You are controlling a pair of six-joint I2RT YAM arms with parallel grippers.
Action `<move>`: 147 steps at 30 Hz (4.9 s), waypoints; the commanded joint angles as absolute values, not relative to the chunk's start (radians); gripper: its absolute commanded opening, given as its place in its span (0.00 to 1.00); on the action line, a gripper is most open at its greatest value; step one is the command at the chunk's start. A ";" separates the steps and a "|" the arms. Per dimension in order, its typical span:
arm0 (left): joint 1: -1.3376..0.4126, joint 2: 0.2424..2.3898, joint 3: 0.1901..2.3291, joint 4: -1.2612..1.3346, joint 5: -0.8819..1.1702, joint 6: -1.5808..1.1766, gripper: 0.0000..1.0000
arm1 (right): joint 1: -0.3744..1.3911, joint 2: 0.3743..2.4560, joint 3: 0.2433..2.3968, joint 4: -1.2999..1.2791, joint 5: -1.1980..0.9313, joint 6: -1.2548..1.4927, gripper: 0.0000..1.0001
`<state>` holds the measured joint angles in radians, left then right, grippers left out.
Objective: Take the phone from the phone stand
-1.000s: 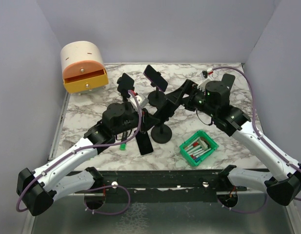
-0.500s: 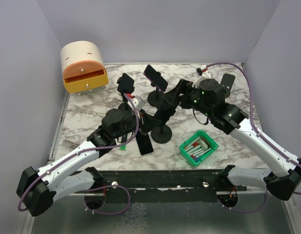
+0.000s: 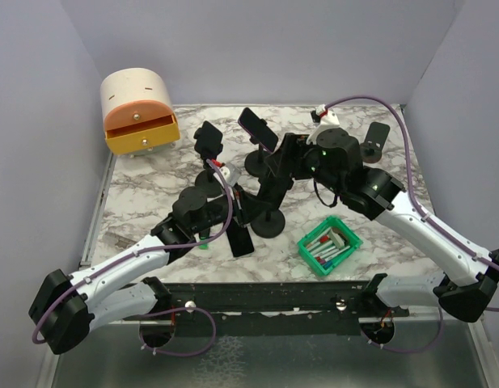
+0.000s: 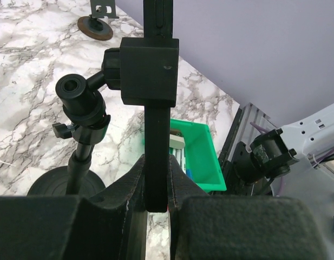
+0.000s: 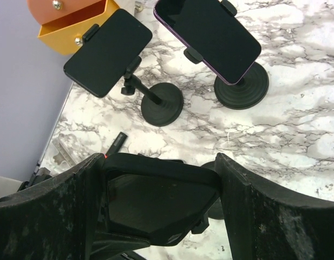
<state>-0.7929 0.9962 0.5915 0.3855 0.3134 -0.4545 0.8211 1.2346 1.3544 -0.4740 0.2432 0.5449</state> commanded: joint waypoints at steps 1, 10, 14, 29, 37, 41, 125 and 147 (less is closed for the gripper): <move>-0.811 1.026 0.565 0.372 0.274 -0.496 0.10 | 0.858 1.254 1.400 -0.517 0.266 0.516 0.80; -0.821 1.086 0.532 0.429 0.257 -0.507 0.10 | 0.875 1.264 1.429 -0.537 0.271 0.513 0.81; -0.823 1.099 0.532 0.445 0.243 -0.511 0.10 | 0.887 1.276 1.452 -0.550 0.275 0.507 0.81; -0.825 1.150 0.504 0.485 0.204 -0.508 0.12 | 0.912 1.309 1.505 -0.584 0.243 0.471 0.92; -0.824 1.115 0.499 0.486 0.186 -0.508 0.17 | 0.911 1.272 1.492 -0.583 0.258 0.475 1.00; -0.825 1.097 0.494 0.486 0.185 -0.514 0.24 | 0.913 1.237 1.481 -0.583 0.282 0.476 1.00; -0.825 1.047 0.441 0.591 0.161 -0.546 0.00 | 0.913 1.339 1.497 -0.619 0.321 0.389 0.93; -0.824 1.055 0.443 0.591 0.166 -0.549 0.00 | 0.912 1.380 1.537 -0.671 0.328 0.361 0.89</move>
